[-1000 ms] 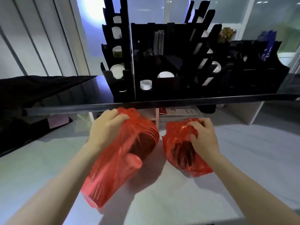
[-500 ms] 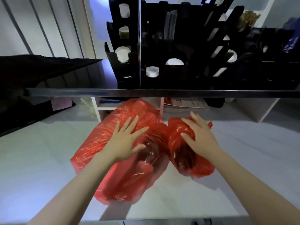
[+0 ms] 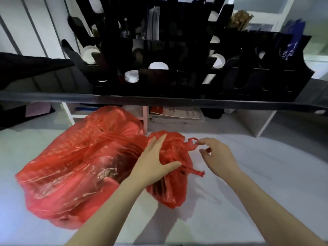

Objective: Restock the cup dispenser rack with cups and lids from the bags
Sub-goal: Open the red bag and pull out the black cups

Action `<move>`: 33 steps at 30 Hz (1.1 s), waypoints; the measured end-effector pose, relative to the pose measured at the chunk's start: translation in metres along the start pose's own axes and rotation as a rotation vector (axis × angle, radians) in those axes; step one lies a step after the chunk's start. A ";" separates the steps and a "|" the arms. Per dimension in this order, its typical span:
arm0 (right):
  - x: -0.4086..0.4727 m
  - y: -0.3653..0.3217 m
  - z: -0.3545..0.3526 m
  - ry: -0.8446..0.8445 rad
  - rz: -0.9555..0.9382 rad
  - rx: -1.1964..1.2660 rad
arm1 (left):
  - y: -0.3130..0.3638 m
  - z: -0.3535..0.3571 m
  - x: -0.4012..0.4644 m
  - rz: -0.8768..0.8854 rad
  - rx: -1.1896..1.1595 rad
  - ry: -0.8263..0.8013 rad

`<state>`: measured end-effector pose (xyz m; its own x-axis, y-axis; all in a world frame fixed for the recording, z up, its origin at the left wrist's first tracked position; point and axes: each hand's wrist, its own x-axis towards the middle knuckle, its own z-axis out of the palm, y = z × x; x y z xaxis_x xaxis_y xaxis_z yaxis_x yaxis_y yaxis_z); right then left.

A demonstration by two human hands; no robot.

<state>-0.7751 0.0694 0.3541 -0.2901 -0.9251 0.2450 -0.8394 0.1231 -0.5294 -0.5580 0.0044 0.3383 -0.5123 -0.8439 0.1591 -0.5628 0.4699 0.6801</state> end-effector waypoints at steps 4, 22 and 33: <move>0.009 0.017 -0.003 -0.141 -0.156 -0.014 | 0.009 0.030 0.005 -0.104 0.032 0.037; -0.004 0.079 -0.045 0.037 -0.185 0.080 | 0.073 0.063 -0.010 -0.152 -0.235 0.246; -0.025 0.097 -0.060 -0.055 0.056 0.428 | 0.099 0.090 0.008 -0.018 -0.211 0.252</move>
<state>-0.8772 0.1262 0.3451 -0.2954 -0.9404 0.1688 -0.5535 0.0245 -0.8325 -0.6761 0.0673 0.3425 -0.3119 -0.9015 0.2999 -0.4099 0.4124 0.8136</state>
